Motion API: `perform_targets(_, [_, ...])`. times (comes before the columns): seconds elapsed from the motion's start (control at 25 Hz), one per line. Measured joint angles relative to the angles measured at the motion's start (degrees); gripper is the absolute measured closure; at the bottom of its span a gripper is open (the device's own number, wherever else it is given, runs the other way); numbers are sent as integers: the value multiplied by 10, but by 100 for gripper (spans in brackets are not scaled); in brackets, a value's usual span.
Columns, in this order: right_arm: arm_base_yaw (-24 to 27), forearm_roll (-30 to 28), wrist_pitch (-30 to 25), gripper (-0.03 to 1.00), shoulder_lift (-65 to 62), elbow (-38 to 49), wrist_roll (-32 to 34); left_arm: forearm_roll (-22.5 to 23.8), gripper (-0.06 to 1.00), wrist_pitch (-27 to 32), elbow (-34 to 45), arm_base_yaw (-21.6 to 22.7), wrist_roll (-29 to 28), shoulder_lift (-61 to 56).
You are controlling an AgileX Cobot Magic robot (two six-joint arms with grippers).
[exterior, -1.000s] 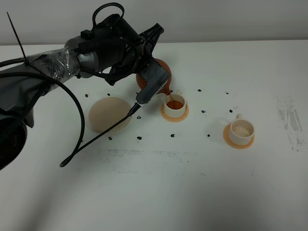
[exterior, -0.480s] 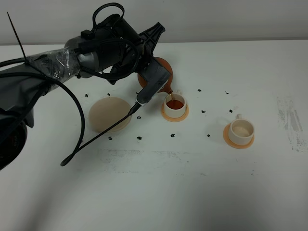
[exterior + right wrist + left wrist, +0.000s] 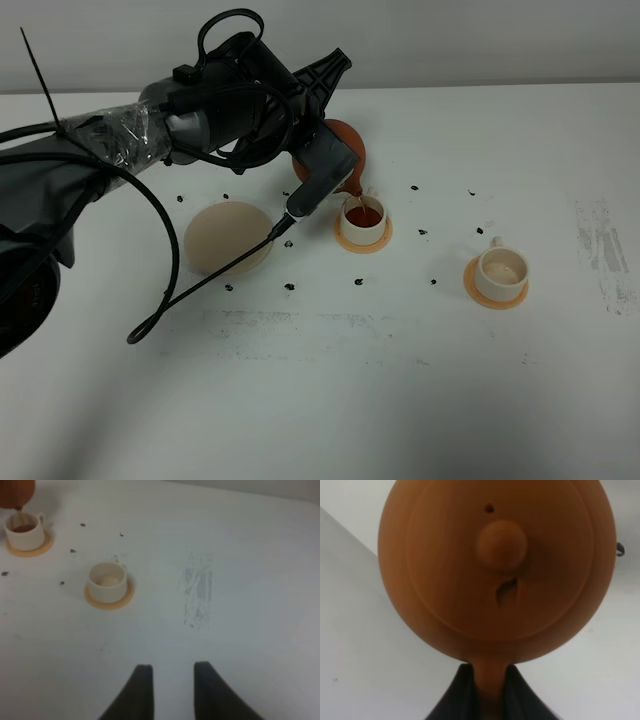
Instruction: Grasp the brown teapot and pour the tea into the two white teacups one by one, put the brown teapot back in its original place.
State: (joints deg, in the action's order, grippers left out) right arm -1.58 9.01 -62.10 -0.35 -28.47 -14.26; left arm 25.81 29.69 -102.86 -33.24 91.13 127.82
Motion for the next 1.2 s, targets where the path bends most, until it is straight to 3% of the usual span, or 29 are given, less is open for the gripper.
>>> perform_targets(1.2, [0,0,0,75,0,0,0,15,82,-33,0,-6,26,6])
